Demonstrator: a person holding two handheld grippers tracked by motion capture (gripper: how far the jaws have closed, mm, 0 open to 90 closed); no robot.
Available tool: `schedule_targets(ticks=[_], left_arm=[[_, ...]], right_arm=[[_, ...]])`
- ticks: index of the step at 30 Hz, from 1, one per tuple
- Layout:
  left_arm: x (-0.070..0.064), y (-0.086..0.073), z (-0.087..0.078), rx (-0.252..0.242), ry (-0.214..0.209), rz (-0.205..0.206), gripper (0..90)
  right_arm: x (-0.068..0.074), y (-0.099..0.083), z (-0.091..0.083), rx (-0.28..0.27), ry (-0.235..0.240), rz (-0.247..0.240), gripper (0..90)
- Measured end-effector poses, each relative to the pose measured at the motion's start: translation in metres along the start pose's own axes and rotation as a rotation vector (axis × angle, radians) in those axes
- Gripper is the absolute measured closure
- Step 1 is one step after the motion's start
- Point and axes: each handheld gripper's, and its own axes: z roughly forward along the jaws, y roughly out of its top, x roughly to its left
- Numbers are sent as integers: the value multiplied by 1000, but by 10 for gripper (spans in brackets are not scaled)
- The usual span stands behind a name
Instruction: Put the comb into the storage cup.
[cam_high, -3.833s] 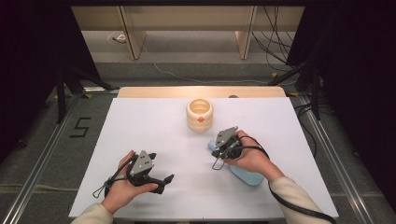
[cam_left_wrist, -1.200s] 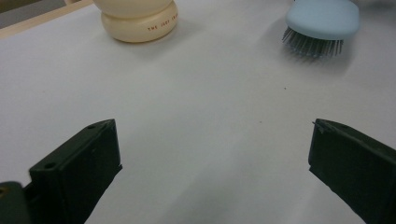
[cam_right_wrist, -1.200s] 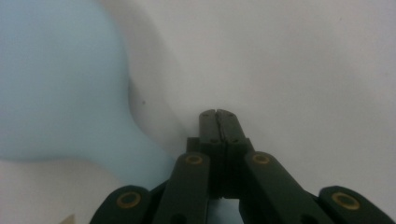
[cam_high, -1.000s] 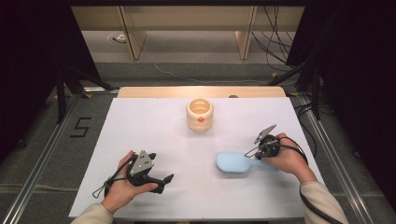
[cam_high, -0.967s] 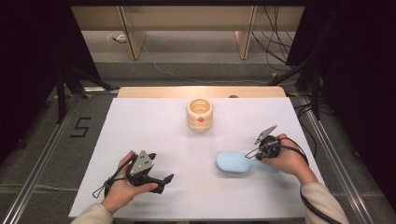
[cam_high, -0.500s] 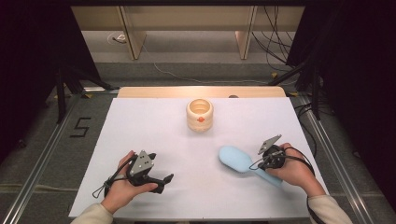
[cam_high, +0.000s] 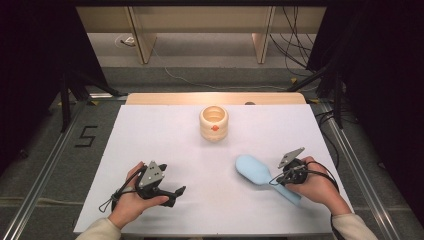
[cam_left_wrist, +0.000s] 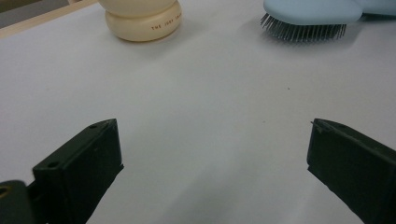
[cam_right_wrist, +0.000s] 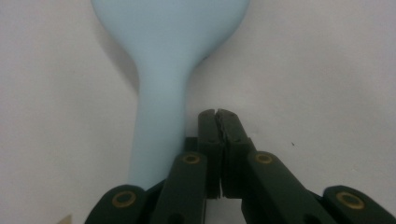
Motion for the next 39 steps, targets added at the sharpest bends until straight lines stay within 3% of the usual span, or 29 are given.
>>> schedule_targets(ticks=[7,12,13,15,17,18,19,21,22,23,24,25,26,27,28,29,30,31,33,38,39], left_arm=[[0,0,0,-2,1,-1,25],[0,0,0,0,1,-1,28],[0,0,0,-1,1,0,28],[0,0,0,0,2,0,29],[0,0,0,0,2,0,29],[0,0,0,0,2,0,29],[0,0,0,1,3,2,29],[1,0,0,1,3,1,29],[1,0,0,1,4,-1,29],[1,0,0,-3,5,-4,29],[1,0,0,-3,5,-4,29],[1,0,-1,-2,5,-3,29],[1,0,-1,-2,5,-3,29],[1,0,-1,-1,4,-3,29],[1,0,-1,-1,4,-3,29],[2,0,-1,-2,4,-3,29],[2,0,-1,-2,4,-3,29],[2,0,-1,-3,5,-3,29],[3,0,-2,-4,8,-5,29],[6,-1,-5,-7,11,-3,28],[8,-2,-7,-8,16,-10,28]], right_arm=[[-1,-2,-1,-16,-1,8,815],[-6,-7,-7,-82,-12,32,706],[-9,-9,-11,-137,-23,51,624],[-10,-9,-12,-150,-23,58,594],[-14,-13,-16,-231,-50,98,462],[-14,-13,-16,-231,-50,98,462],[-16,-16,-19,-289,-51,137,374],[-17,-18,-22,-356,-51,166,291],[-17,-18,-22,-356,-51,166,291],[-19,-21,-27,-459,-49,170,232],[-19,-21,-27,-459,-49,170,232],[-19,-24,-32,-574,-60,168,190],[-19,-24,-32,-574,-60,168,190],[-19,-26,-39,-694,-55,183,172],[-19,-26,-39,-694,-55,183,172],[-19,-27,-46,-771,-62,186,163],[-19,-27,-46,-771,-62,186,163],[-19,-28,-51,-817,-58,191,157],[-19,-28,-54,-843,-68,193,153],[-17,-26,-57,-830,-60,181,152],[-15,-23,-58,-804,-40,163,151]])
